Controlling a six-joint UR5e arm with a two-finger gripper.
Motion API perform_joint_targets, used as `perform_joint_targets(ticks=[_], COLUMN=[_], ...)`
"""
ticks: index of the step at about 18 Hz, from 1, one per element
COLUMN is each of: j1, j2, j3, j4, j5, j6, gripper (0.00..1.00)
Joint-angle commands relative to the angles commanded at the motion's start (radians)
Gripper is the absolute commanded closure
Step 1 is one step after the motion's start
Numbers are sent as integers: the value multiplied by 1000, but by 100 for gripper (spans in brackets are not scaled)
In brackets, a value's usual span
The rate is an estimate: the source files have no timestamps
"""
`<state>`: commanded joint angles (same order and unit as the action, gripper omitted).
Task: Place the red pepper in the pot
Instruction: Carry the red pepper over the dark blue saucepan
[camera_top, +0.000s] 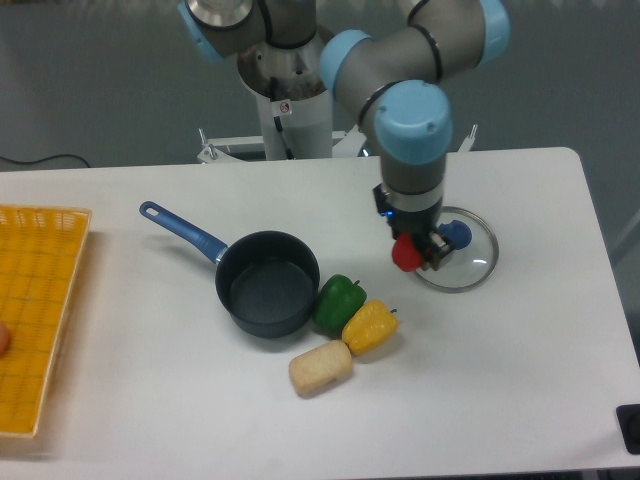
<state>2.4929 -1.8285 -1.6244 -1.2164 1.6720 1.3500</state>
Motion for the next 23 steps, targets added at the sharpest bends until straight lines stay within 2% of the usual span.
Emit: perform_joint_targets(ticks=[4,10,13,16,23], j1=[-57,-132,-155,-189,-244], j2=[5,6,8,9,8], j3=[-40,-57,-89,-118,-147], j4=[11,29,73,98,101], j5=[-3,-20,-73,-75,-75], j6=[-69,-184,-241,-278,-330], gripper=[68,68,68,68,68])
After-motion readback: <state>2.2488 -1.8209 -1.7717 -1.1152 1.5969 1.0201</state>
